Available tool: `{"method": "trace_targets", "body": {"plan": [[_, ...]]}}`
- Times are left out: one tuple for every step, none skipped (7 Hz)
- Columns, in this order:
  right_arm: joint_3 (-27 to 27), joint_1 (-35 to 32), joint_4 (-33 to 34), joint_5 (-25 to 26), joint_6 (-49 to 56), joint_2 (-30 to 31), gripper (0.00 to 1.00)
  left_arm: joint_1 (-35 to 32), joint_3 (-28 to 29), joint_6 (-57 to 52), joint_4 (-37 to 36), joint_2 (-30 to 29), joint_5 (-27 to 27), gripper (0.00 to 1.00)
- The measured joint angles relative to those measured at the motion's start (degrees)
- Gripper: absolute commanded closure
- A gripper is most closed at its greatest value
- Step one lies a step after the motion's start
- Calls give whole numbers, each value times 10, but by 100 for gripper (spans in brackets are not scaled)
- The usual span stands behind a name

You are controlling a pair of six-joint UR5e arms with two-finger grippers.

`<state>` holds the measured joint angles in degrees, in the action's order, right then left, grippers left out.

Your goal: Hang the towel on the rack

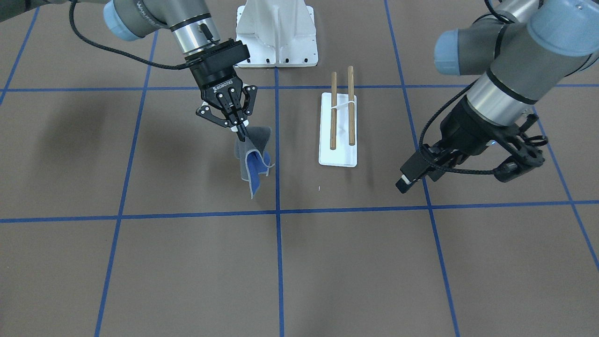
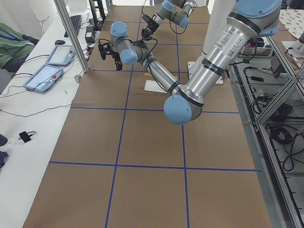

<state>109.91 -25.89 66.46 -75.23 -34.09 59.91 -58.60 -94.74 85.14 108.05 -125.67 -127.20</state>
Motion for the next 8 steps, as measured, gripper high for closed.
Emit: {"method": "trace_targets", "body": {"plan": [[-7, 24, 8, 29, 3, -17, 100, 16, 8, 16, -2, -13, 0, 3], [-19, 44, 11, 56, 5, -34, 100, 34, 14, 32, -8, -28, 5, 8], [-30, 59, 12, 76, 5, -47, 100, 55, 15, 41, -16, -41, 15, 16], [-36, 67, 12, 86, 5, -54, 100, 80, 15, 44, -21, -49, 27, 24], [-39, 72, 12, 93, 5, -58, 100, 103, 14, 44, -23, -54, 34, 24], [-42, 75, 12, 101, 5, -61, 100, 122, 12, 42, -24, -60, 37, 24], [-46, 77, 12, 109, 5, -63, 100, 133, 10, 41, -24, -65, 38, 24], [-49, 78, 12, 113, 5, -63, 100, 140, 9, 41, -24, -69, 38, 24]]}}
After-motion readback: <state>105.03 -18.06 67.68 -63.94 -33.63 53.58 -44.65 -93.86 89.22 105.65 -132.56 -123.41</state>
